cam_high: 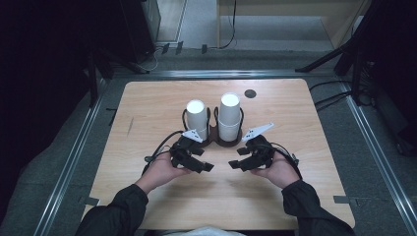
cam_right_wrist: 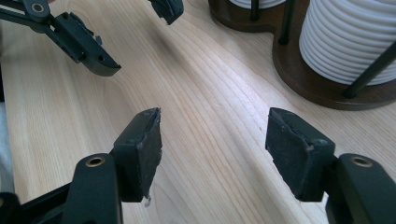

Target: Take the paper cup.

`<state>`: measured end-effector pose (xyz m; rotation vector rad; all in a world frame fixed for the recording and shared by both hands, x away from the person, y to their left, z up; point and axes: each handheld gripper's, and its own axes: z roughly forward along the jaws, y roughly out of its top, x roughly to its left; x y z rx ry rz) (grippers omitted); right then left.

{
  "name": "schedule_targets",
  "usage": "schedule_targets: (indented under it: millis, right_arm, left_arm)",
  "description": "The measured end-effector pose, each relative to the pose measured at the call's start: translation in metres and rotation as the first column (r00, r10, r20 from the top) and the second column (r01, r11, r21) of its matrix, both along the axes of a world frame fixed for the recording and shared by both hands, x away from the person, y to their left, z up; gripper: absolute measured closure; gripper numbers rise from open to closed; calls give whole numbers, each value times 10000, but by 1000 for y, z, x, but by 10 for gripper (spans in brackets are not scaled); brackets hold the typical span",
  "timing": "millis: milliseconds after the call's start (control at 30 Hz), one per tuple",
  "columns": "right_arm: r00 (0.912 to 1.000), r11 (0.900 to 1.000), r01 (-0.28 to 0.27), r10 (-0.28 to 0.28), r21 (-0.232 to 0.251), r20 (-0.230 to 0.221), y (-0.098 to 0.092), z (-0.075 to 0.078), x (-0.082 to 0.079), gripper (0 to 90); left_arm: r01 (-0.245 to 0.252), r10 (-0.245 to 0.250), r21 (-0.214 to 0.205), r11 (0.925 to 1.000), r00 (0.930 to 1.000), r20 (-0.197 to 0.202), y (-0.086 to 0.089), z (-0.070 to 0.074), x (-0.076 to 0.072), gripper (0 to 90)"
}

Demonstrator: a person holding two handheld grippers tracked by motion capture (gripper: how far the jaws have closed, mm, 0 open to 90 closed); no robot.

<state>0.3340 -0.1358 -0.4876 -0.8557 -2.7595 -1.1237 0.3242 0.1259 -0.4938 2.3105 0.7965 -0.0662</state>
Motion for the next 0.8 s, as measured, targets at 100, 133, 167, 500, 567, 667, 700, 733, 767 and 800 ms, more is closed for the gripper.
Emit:
schedule_targets:
  millis: [100, 133, 167, 500, 567, 667, 700, 733, 767, 800]
  right_arm:
    - [10000, 10000, -59, 59, -55, 7, -2, 1, 1, 363]
    - [10000, 10000, -59, 59, -55, 7, -2, 1, 1, 363]
    - [9999, 9999, -144, 144, -56, 17, -3, 2, 1, 363]
    - [9985, 9991, -433, 433, -19, 326, -7, 8, 3, 343]
    - [9983, 9989, -473, 472, 20, 354, -9, 10, 4, 343]
    - [9981, 9990, -451, 451, -10, 414, -10, 11, 5, 342]
    - [9983, 9992, -379, 382, -83, 439, -12, 11, 5, 342]
    - [9985, 9994, -335, 338, -97, 423, -13, 12, 5, 342]
    - [9983, 9994, -349, 350, -34, 476, -14, 13, 6, 342]
    - [9981, 9992, -391, 391, 1, 481, -16, 14, 6, 342]
  left_arm:
    - [3, -3, -23, 10000, 10000, -24, -1, 0, -1, 237]
    - [21, -21, -46, 10000, 10000, -27, 0, 0, -1, 237]
    - [-5, 3, -120, 9999, 9999, -110, 0, 1, 0, 236]
    - [63, -65, -166, 9998, 9999, -139, 2, 2, 1, 236]
    - [87, -90, -196, 9998, 9999, -137, 3, 3, 1, 237]
    - [132, -137, -230, 9996, 9997, -193, 4, 4, 1, 239]
    - [152, -155, -204, 9997, 9998, -158, 4, 4, 0, 239]
    - [175, -178, -206, 9996, 9997, -149, 5, 4, 0, 240]
    - [198, -200, -192, 9996, 9997, -128, 5, 5, 0, 242]
    - [256, -258, -151, 9996, 9996, -95, 6, 5, -1, 244]
